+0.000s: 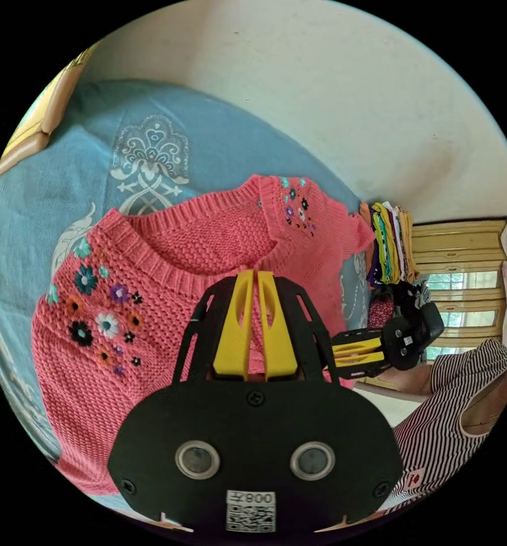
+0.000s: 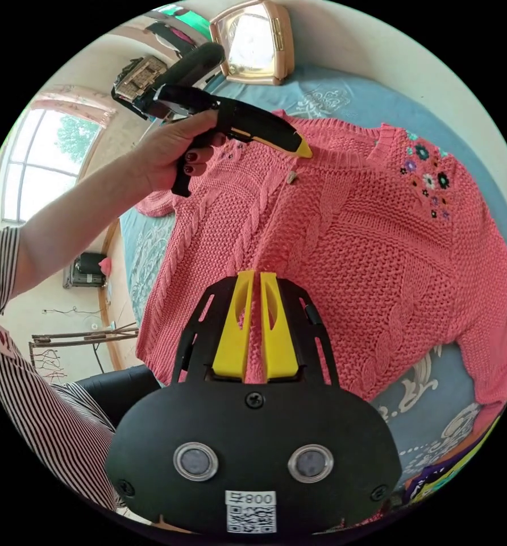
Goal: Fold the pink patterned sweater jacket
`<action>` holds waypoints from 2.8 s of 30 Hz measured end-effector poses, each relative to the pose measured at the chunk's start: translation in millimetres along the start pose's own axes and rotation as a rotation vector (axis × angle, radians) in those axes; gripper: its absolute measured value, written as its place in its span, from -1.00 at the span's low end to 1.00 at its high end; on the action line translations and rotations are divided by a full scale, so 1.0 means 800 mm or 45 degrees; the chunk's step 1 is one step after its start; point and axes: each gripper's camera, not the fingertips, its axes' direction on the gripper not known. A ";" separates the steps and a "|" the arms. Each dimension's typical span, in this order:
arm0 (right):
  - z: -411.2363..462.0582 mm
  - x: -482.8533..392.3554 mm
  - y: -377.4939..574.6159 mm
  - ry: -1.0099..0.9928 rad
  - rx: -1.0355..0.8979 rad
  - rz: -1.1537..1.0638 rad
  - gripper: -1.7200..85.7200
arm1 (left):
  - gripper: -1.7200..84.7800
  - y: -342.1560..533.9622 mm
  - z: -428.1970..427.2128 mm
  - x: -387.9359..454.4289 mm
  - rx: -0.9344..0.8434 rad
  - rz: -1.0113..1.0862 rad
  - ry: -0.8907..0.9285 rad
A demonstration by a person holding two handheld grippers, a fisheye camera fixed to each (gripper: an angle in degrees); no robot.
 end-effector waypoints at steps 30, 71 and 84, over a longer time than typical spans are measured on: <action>-0.009 -0.089 0.131 0.146 -0.097 0.172 -0.80 | -0.81 0.365 0.157 0.176 -0.247 -0.316 0.583; 0.072 -0.123 0.163 0.330 -0.307 0.005 -0.94 | -0.83 0.636 0.141 0.389 -0.248 -0.098 0.372; -0.014 0.020 0.214 -0.608 -0.079 0.331 -0.96 | -0.74 0.661 0.131 0.401 -0.169 -0.110 0.732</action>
